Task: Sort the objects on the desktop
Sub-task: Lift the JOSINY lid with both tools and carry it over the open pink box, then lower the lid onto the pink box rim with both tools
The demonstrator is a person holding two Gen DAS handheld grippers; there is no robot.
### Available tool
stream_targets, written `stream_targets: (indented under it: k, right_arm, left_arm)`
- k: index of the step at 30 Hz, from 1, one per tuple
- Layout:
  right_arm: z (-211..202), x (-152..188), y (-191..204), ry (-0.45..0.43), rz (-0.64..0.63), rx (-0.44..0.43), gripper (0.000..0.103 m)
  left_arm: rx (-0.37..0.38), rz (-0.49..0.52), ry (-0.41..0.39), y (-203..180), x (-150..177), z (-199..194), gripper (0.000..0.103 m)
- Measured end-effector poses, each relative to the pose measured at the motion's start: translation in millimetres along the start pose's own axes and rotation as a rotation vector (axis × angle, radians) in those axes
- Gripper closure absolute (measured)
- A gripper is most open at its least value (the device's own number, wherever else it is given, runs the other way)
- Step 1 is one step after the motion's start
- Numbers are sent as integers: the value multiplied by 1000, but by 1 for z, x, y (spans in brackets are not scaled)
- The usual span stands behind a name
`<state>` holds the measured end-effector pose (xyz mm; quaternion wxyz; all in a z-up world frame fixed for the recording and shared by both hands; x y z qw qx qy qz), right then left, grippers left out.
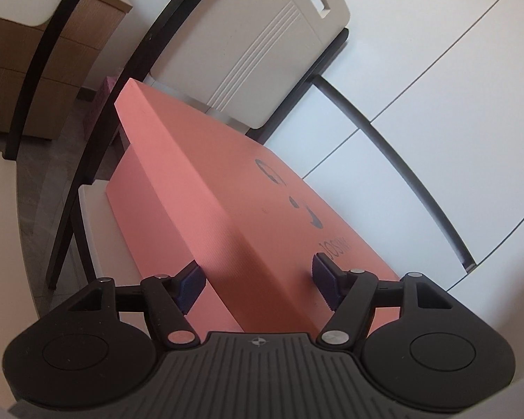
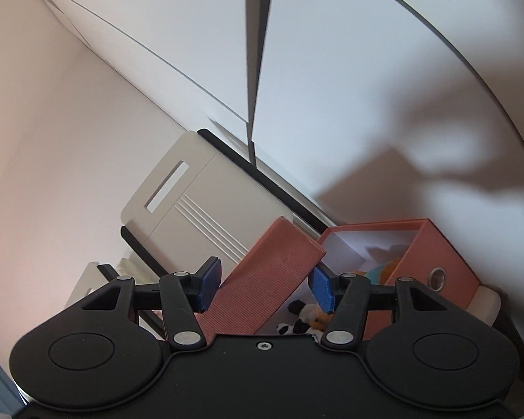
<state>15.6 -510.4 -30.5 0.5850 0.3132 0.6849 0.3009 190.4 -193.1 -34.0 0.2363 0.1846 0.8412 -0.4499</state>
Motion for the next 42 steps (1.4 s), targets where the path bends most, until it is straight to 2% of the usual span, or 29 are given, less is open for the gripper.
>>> stream_targets:
  k: [4, 11, 17, 21, 24, 26, 28, 31, 35, 37, 40, 42]
  right_arm:
    - [8, 0, -18, 27, 23, 16, 46]
    - [7, 2, -34, 36, 22, 46, 46]
    - [4, -2, -49, 17, 11, 114, 46]
    - [9, 1, -59, 45, 22, 144, 45]
    - [11, 9, -55, 66, 10, 153, 40]
    - [12, 17, -49, 89, 15, 140, 32]
    - [15, 26, -43, 119, 23, 144, 31]
    - [18, 40, -35, 162, 33, 126, 31]
    - [22, 58, -23, 220, 44, 95, 31]
    - [24, 67, -17, 248, 50, 79, 35]
    - [29, 81, -7, 286, 31, 89, 39]
    - [34, 91, -5, 325, 62, 73, 42]
  left_arm:
    - [2, -27, 3, 10, 2, 12, 31]
    - [11, -13, -15, 12, 14, 26, 29]
    - [-37, 28, 9, 7, 26, 41, 26]
    - [-95, 32, -3, 9, 26, 46, 25]
    - [-126, 19, 15, 9, 31, 53, 23]
    - [-148, 19, 15, 8, 35, 56, 22]
    - [-153, 15, 5, 6, 35, 56, 21]
    - [-159, 12, -29, 2, 34, 53, 21]
    - [-122, 1, -61, -4, 30, 50, 22]
    - [-119, -11, -62, -4, 29, 52, 21]
    - [-160, -39, -56, 3, 29, 56, 18]
    - [-166, -55, -37, 9, 29, 59, 17]
Point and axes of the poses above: each gripper's, at about its wrist camera, not at the fingertips, and z roughly the way its jaws point, y to its left, x to its underside, the point moved 9 cm from there along z, roughly the way its jaws point, and after that the axes turned 9 degrees about y, right-handed, at the moved point
